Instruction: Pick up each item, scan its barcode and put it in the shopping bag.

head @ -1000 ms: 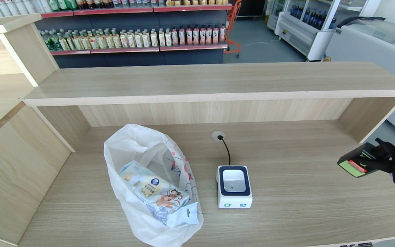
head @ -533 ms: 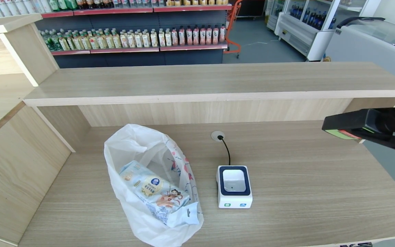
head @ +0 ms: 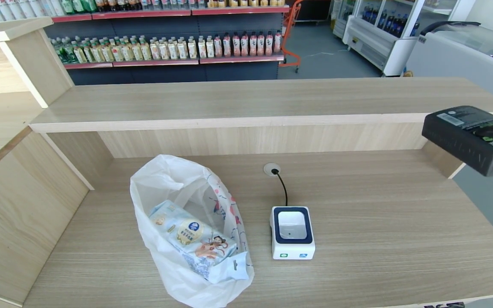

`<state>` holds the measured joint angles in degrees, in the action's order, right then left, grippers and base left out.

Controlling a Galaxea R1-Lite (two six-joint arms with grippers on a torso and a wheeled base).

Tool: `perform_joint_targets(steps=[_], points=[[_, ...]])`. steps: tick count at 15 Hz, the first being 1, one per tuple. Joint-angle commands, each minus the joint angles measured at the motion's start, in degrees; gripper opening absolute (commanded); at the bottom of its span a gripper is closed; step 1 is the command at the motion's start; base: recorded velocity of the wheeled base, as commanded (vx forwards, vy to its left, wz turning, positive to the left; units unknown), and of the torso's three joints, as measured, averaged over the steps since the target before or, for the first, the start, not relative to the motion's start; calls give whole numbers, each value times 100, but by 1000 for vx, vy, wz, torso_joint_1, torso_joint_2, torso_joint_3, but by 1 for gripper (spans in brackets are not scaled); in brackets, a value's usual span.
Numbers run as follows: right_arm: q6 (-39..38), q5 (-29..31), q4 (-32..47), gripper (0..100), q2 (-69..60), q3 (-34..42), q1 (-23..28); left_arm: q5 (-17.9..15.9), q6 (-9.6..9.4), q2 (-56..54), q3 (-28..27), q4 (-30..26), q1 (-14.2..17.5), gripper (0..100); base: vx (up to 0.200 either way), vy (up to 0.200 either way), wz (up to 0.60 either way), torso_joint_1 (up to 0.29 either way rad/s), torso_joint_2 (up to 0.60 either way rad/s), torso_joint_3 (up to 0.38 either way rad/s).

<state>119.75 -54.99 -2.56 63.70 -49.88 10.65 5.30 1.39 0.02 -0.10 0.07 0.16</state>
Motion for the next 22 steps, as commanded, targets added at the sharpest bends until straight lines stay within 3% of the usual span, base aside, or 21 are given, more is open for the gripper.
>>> perform_joint_targets(steps=[1, 3, 8, 11, 15, 22], points=[[1112, -12, 19, 0, -428, 93, -178, 6, 2, -2, 10, 1, 2, 100, 0, 0, 0, 0, 0, 0], [2053, -12, 19, 0, -745, 286, -415, -3, 2, -2, 1, 1, 2, 100, 0, 0, 0, 0, 0, 0], [2756, 6, -473, 0, -1492, 822, -916, 6, -7, -2, 1, 1, 2, 100, 0, 0, 0, 0, 0, 0], [2747, 15, -1106, 0, -1896, 1077, -1022, 6, 2, -2, 1, 1, 2, 100, 0, 0, 0, 0, 0, 0], [2773, 32, -1185, 0, -2221, 1657, -1303, -3, 2, -2, 1, 1, 2, 100, 0, 0, 0, 0, 0, 0], [2764, 50, -1229, 0, -2371, 1710, -1672, -3, 2, -2, 1, 1, 2, 100, 0, 0, 0, 0, 0, 0]])
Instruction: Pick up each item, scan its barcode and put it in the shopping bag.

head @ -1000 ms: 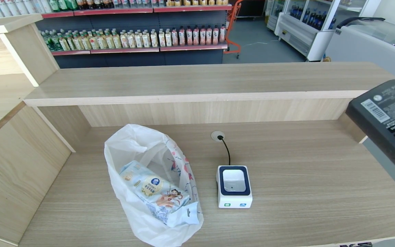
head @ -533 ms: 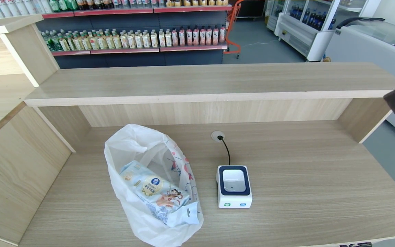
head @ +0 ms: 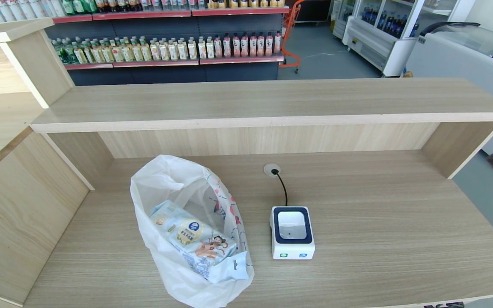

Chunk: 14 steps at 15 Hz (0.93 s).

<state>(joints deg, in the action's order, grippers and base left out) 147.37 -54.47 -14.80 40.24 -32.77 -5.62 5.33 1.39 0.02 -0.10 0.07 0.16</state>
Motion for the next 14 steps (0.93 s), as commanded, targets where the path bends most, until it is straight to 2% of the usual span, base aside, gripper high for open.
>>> perform_joint_targets(steps=[1, 5, 8, 10, 11, 12, 14], points=[[2, -2, -5, 0, -16, 7, -53, 3, 2, -2, 1, 1, 2, 100, 0, 0, 0, 0, 0, 0], [-279, 6, 12, 0, 80, -72, -53, 3, 2, -2, 10, 1, 2, 100, 0, 0, 0, 0, 0, 0], [-1800, 103, 3, 0, 239, -309, -44, 3, 2, -2, 1, 1, 2, 100, 0, 0, 0, 0, 0, 0], [-3619, 1026, 21, 0, 388, -705, -18, 3, 2, -2, 10, 1, 2, 100, 0, 0, 0, 0, 0, 0], [-4155, 1439, 21, 0, 397, -740, -36, 3, 2, -2, 1, 1, 2, 100, 0, 0, 0, 0, 0, 0], [-5931, 2801, 39, 0, 379, -784, -159, 3, 2, -2, 1, 1, 2, 100, 0, 0, 0, 0, 0, 0], [-7346, 4190, 91, 0, 388, -1047, -264, 3, 2, -2, 1, 1, 2, 100, 0, 0, 0, 0, 0, 0]])
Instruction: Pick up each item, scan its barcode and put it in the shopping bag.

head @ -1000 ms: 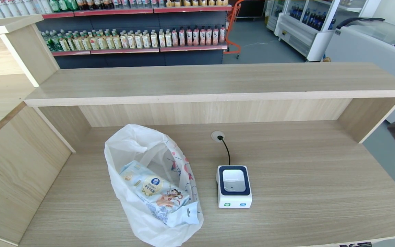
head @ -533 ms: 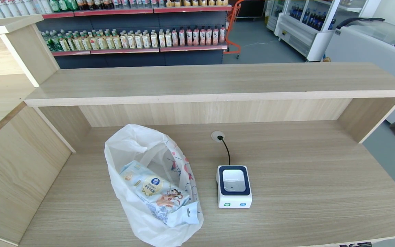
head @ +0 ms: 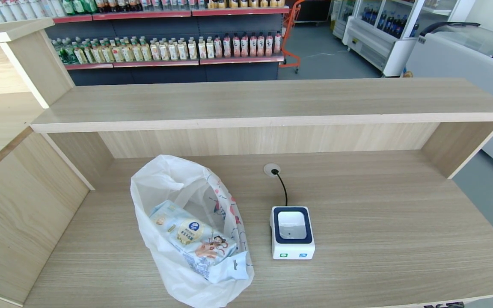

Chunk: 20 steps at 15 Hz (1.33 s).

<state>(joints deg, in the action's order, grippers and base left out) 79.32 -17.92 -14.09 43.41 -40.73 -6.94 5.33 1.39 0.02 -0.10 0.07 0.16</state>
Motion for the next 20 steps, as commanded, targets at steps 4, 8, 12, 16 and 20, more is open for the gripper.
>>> perform_joint_targets(steps=[4, 8, 12, 16, 20], points=[[-4039, 1520, 1110, 0, 915, -1429, -168, 3, 2, -2, 1, 1, 2, 100, 0, 0, 0, 0, 0, 0], [-5946, 1994, 3026, 0, 959, -1526, 281, 3, 2, -2, 1, 1, 2, 100, 0, 0, 0, 0, 0, 0], [-7370, 983, 3826, 0, 1222, -1543, 500, 3, 2, -2, 1, 1, 2, 100, 0, 0, 0, 0, 0, 0], [-7194, -1047, 2578, 0, 2339, -1148, 1467, 3, 2, -2, 1, 1, 2, 100, 0, 0, 0, 0, 0, 0], [-5050, -2998, 3668, 0, 2778, -1218, 2504, 3, 2, -2, 1, 1, 2, 100, 0, 0, 0, 0, 0, 0]])
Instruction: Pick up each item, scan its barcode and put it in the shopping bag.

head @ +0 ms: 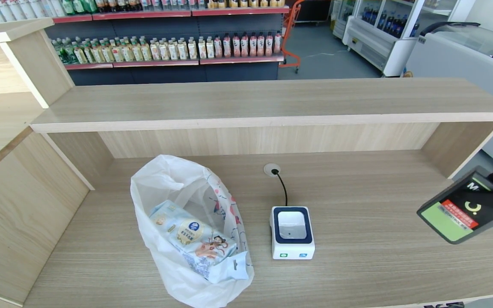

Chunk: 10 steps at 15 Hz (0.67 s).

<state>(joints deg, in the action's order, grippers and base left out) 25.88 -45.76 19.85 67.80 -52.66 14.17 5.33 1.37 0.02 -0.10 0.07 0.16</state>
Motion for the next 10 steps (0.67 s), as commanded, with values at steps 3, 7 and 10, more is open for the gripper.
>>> perform_joint_targets(steps=[3, 7, 10], points=[[690, -222, 722, 0, 339, -42, 456, -5, 4, -2, 1, 1, 2, 100, 0, 0, 0, 0, 0, 0], [681, -266, 714, 0, 304, -121, 438, 3, 4, -2, 1, 1, 2, 100, 0, 0, 150, 1, 1, 1], [655, -354, 696, 0, 339, -236, 412, -5, 4, -2, 1, 1, 2, 100, 0, 0, 600, 4, 2, 2]])
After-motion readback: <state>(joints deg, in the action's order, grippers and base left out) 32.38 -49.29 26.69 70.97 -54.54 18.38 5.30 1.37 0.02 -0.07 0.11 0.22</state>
